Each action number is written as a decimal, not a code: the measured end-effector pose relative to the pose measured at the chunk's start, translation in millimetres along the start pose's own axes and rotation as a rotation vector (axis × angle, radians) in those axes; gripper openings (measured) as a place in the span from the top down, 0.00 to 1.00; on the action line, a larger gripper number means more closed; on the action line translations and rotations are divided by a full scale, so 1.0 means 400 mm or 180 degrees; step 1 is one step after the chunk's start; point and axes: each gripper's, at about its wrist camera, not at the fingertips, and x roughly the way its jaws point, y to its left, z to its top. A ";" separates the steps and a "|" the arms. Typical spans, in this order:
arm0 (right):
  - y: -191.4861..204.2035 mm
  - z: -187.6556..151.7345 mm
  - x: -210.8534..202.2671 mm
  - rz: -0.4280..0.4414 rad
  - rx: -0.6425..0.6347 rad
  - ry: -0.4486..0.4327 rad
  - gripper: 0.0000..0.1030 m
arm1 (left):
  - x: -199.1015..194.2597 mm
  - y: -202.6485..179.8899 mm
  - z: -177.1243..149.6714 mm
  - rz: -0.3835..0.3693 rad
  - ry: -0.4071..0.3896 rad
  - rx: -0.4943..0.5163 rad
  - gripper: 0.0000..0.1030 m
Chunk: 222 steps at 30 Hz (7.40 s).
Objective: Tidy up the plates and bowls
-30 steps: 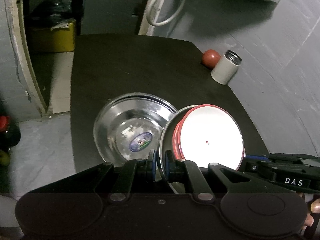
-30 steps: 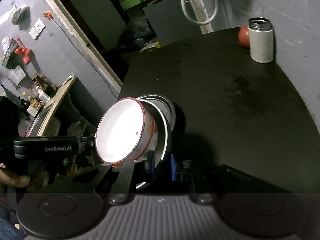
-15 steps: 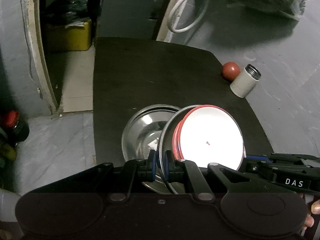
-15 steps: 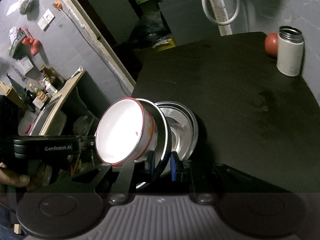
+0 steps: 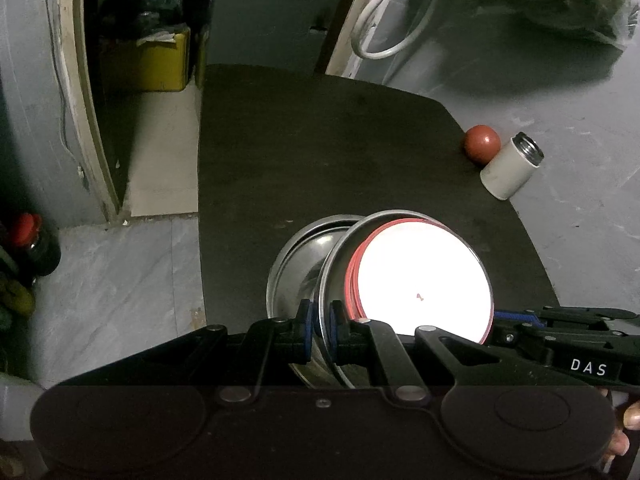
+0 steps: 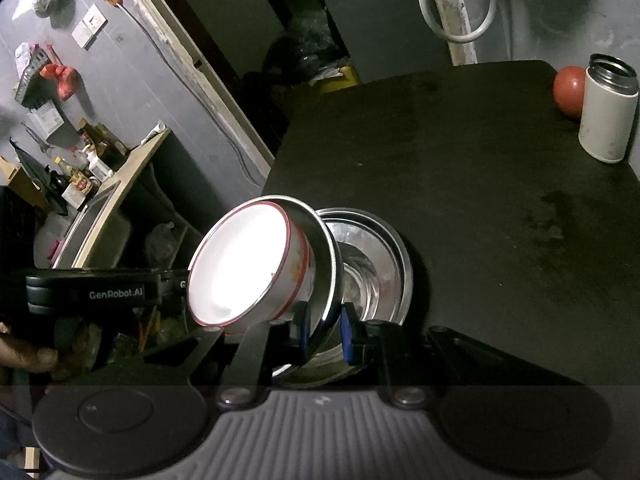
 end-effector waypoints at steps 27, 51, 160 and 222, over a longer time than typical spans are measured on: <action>-0.018 0.021 0.069 -0.0081 0.0029 0.0126 0.83 | 0.069 0.026 0.019 0.0056 0.0117 -0.0027 0.94; -0.015 0.027 0.088 -0.0151 0.0021 0.0130 0.83 | 0.090 0.032 0.018 0.0069 0.0153 -0.0075 0.94; -0.017 -0.013 0.091 -0.0863 0.0230 0.0014 0.27 | 0.062 0.022 0.007 0.0488 0.0040 0.0036 0.35; 0.029 -0.124 -0.095 -0.0542 -0.0035 -0.0672 0.00 | -0.126 -0.052 -0.152 0.0718 -0.0788 -0.0045 0.01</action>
